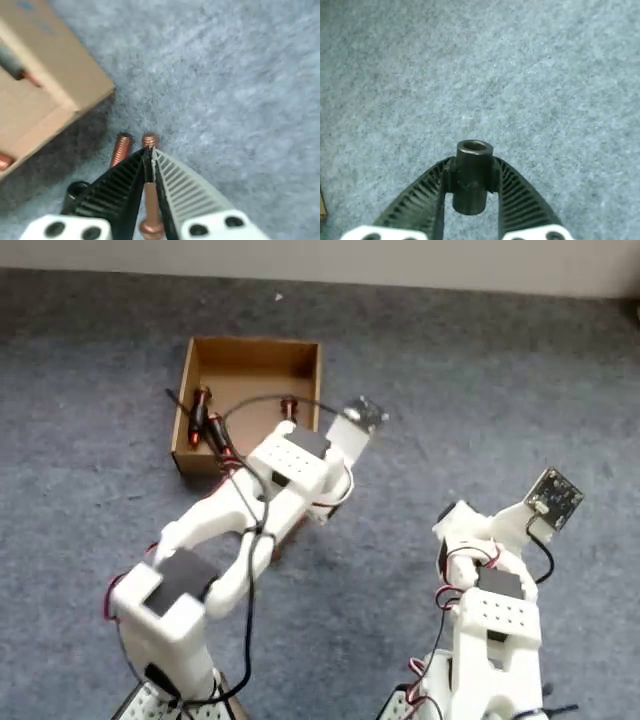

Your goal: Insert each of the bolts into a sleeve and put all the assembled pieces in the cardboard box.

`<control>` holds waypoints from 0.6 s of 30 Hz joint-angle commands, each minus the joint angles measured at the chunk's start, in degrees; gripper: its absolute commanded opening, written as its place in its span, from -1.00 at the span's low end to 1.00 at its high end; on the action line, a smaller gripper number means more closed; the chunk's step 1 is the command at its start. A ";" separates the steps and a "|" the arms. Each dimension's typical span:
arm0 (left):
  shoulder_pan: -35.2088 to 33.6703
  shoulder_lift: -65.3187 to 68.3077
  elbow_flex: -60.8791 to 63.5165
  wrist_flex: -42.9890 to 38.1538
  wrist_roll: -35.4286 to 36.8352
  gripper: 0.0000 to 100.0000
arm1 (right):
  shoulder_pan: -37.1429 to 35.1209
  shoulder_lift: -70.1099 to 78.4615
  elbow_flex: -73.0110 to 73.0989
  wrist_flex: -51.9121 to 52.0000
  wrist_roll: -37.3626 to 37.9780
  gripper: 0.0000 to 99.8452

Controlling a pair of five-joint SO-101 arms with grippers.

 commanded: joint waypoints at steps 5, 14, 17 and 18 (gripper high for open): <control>-7.34 -19.12 6.81 1.58 0.62 -0.99 | 0.40 -1.45 -0.40 -1.27 -0.53 -0.99; -8.84 -21.67 14.37 1.58 0.18 -0.71 | 0.31 -1.45 -0.40 -1.27 -0.53 -0.99; -8.92 -17.27 13.58 1.58 0.18 -0.55 | 0.31 -1.45 -0.40 -1.27 -0.53 -0.99; -9.01 -15.52 12.70 1.58 0.18 -0.55 | 0.31 -1.45 -0.40 -1.27 -0.53 -0.99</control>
